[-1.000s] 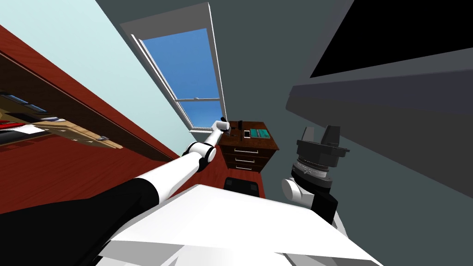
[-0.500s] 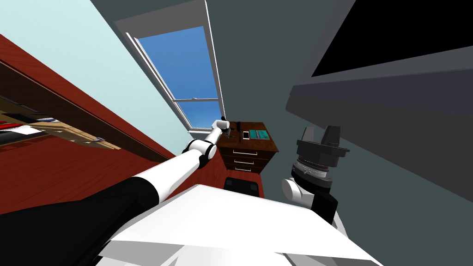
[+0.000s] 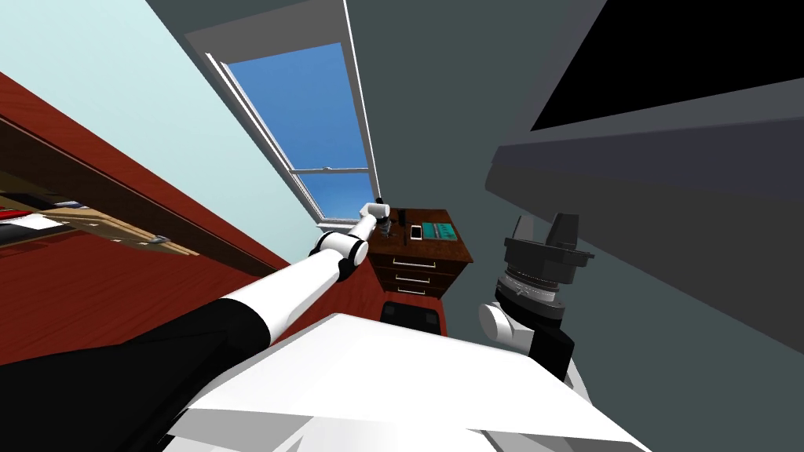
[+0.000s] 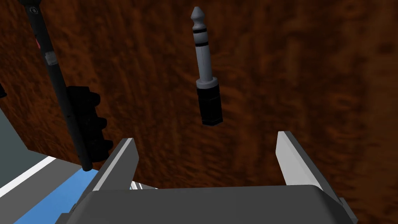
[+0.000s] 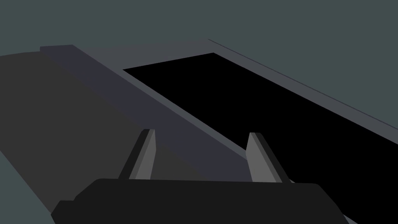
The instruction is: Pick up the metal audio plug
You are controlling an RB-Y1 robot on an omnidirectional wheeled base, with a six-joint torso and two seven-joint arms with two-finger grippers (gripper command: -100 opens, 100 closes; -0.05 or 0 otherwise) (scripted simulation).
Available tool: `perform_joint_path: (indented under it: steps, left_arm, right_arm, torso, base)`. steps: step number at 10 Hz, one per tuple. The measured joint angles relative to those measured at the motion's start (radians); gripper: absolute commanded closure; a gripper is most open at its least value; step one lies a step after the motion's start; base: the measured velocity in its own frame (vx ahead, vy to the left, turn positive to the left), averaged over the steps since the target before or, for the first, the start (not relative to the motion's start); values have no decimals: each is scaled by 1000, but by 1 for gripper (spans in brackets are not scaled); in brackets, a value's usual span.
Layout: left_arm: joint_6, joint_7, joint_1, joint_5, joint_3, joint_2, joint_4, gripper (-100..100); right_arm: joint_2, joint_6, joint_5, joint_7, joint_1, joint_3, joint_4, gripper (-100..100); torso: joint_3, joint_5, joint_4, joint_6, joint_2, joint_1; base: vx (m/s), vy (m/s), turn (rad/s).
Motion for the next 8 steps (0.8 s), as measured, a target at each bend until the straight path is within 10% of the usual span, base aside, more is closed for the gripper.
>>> perform_joint_path:
  steps: [8]
  left_arm:
    - [152, 16, -69, 28, 23, 15, 191, -100]
  right_arm:
    - [0, 0, 0, 0, 0, 0, 0, 0]
  torso:
    - [1, 0, 0, 0, 2, 1]
  base:
    - [86, -37, -1]
